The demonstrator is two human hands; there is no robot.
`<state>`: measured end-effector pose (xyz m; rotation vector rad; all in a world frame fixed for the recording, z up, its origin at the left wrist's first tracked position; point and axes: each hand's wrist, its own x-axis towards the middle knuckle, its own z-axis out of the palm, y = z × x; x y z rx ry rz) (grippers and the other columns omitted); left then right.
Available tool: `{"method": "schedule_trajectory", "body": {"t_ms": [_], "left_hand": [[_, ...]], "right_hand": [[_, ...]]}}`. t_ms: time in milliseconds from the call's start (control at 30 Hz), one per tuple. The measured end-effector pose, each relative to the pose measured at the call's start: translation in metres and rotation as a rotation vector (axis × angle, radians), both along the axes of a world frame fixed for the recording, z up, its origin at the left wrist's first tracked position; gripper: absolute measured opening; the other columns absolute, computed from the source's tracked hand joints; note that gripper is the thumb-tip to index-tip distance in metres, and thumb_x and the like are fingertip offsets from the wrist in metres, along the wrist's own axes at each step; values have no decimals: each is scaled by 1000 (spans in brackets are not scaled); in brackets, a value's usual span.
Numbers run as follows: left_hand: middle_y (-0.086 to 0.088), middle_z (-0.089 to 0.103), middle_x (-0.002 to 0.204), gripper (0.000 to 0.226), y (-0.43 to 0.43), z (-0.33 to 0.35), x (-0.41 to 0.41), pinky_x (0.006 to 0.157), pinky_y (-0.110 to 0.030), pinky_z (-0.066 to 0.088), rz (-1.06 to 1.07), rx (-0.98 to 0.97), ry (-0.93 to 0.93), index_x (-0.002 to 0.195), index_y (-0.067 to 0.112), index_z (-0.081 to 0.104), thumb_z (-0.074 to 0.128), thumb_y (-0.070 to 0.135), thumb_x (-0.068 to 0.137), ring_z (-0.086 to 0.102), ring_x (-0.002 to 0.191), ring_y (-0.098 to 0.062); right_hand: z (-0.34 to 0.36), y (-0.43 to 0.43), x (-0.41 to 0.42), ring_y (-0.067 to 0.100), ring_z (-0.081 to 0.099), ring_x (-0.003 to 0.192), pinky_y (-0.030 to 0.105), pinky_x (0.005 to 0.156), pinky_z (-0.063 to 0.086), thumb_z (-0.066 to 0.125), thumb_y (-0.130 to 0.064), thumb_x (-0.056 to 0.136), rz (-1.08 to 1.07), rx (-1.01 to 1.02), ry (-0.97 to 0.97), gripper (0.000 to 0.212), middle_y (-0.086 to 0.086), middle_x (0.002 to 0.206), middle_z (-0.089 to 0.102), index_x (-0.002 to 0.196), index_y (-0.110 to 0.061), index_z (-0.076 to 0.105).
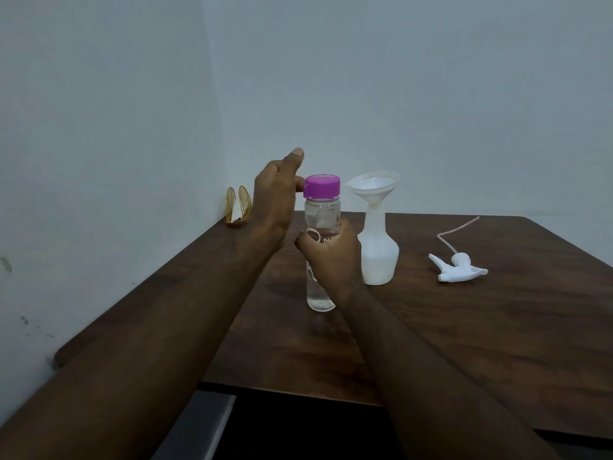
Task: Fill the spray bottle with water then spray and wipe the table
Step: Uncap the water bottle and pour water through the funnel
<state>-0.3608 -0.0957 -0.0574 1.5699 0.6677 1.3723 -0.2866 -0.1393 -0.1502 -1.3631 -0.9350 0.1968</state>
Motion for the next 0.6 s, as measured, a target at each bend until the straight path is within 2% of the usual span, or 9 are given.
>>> {"method": "schedule_trajectory", "body": {"t_ms": [67,167,233,300,367,467,533,600], "left_hand": [[-3,66,84,39,3,2,-2,82,-34,47,-10,-8,7,114,8,59,45,42,99,61,84,-13],[-8,71,104,36,2,3,-4,90,-40,47,-185,-35,72,118,17,54,46,45,97,64,98,-17],[-13,69,111,39,1,3,-6,89,-38,50,-289,-54,77,115,24,56,51,50,87,64,100,-20],[-15,67,115,46,2,0,-6,87,-36,51,-313,-39,66,116,23,57,50,50,79,63,100,-21],[-12,68,106,46,2,0,-4,83,-34,51,-264,-24,39,115,18,58,50,47,81,63,94,-18],[-1,65,80,40,5,0,-4,84,-40,48,-170,-38,-27,106,14,60,51,44,82,61,83,-15],[-1,66,84,43,8,0,-7,84,-40,48,-197,-52,-25,108,15,60,50,43,76,62,86,-15],[-5,66,100,48,9,-3,-9,87,-40,49,-298,-45,19,116,15,58,48,36,74,62,98,-19]], "right_hand": [[0,0,0,13,67,88,28,81,59,74,-27,76,3,-4,-4,40,0,97,67,110,-16,56],[1,-2,-1,14,67,85,29,80,59,74,-27,76,-6,4,-9,38,1,94,68,108,-14,58],[1,-2,-2,15,68,82,32,78,60,73,-28,75,-15,8,-17,37,2,91,69,106,-13,59],[1,-1,-2,17,68,83,35,79,60,72,-31,73,-16,3,-16,41,3,92,70,107,-12,59],[1,-1,-2,18,68,85,35,81,60,73,-32,73,-13,-2,-12,44,4,95,69,110,-12,59],[0,-1,-2,16,68,87,33,82,60,73,-30,75,-1,-7,-12,42,1,97,69,111,-14,58],[0,-1,-1,16,68,87,33,81,60,73,-31,74,3,-14,-13,43,1,97,69,111,-15,58],[0,-1,-1,16,68,83,33,79,60,72,-32,74,-4,-13,-20,40,2,92,69,107,-13,59]]}}
